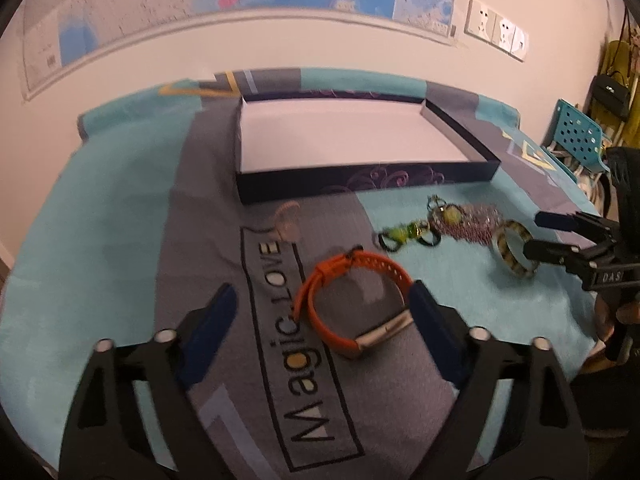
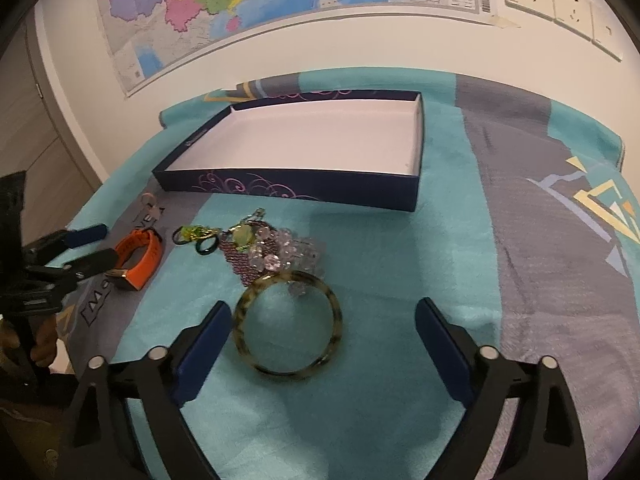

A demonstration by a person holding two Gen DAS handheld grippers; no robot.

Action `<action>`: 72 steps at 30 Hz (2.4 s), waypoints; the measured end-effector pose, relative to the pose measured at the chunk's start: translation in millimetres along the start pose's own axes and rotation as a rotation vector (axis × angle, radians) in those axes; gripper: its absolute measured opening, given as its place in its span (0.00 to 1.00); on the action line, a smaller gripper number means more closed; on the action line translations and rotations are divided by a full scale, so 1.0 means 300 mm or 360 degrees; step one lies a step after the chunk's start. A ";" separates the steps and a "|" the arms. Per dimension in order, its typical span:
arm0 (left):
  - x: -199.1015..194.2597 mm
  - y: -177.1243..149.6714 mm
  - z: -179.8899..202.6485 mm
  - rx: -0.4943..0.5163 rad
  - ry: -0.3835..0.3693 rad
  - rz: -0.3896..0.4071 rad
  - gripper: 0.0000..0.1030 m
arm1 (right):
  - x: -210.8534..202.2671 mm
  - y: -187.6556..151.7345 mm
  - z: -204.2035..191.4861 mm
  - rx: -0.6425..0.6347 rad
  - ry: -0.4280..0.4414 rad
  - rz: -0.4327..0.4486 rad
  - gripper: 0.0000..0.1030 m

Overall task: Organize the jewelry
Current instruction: 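Grasp the orange watch band with the left tool while the right tool grasps the tortoiseshell bangle, then carry the watch band into the box with the left tool while the right tool places the bangle beside it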

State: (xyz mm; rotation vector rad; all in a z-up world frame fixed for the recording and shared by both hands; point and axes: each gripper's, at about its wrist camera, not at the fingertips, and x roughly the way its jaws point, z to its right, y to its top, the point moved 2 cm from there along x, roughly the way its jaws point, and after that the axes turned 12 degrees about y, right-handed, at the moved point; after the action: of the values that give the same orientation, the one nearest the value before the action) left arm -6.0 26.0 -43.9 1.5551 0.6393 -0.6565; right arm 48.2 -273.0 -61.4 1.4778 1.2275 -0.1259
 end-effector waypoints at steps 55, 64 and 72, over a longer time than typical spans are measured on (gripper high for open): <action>0.152 0.462 -0.050 -0.0225 -0.0299 0.0000 0.09 | 0.147 0.505 0.122 0.0017 0.0174 0.0122 0.06; 0.380 0.585 0.002 -0.0240 -0.0263 -0.0116 0.09 | 0.361 0.640 0.212 0.0116 0.0061 0.0018 0.06; 0.545 0.622 0.005 -0.0265 -0.0161 -0.0239 0.09 | 0.437 0.681 0.257 0.0208 0.0018 -0.0058 0.06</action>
State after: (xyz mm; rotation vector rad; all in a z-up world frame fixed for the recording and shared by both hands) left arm 241.6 13.6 -36.7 1.3205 0.7206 -0.7701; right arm 294.9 -213.4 -39.5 1.5705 1.2761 -0.2261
